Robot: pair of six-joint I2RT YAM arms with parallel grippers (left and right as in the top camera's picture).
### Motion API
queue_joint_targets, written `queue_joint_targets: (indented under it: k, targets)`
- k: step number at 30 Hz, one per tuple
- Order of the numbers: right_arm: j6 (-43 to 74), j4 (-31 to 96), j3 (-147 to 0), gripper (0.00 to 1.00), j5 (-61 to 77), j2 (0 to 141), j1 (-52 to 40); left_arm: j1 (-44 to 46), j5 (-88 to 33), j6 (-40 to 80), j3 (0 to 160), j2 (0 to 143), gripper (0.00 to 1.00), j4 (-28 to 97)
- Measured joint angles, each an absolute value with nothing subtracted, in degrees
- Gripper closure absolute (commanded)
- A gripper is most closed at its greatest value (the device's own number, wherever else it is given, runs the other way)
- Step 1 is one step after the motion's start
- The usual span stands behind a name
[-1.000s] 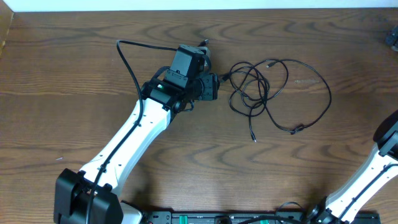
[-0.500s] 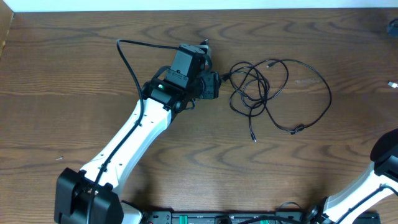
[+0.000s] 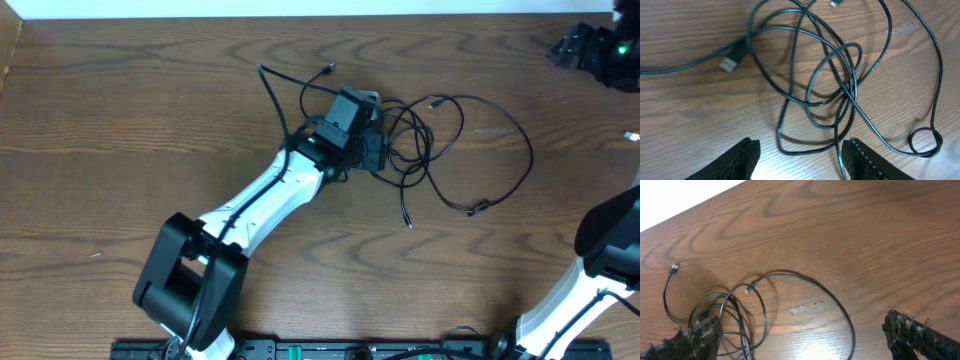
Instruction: Untangle cables
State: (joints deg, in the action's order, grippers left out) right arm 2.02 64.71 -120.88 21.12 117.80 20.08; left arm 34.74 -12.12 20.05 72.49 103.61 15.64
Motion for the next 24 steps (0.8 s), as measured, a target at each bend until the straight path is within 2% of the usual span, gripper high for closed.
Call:
queue_joint_targets:
  k: [14, 24]
  targets:
    - [1.87, 64.66, -118.24, 0.01, 20.73, 117.8, 17.89, 35.38, -11.64, 32.03, 72.49, 113.36, 0.45, 1.52]
    - [1.85, 63.59, -116.64, 0.01, 20.6, 117.8, 17.54, 35.38, -3.18, 38.76, 72.49, 116.57, 0.48, -3.9]
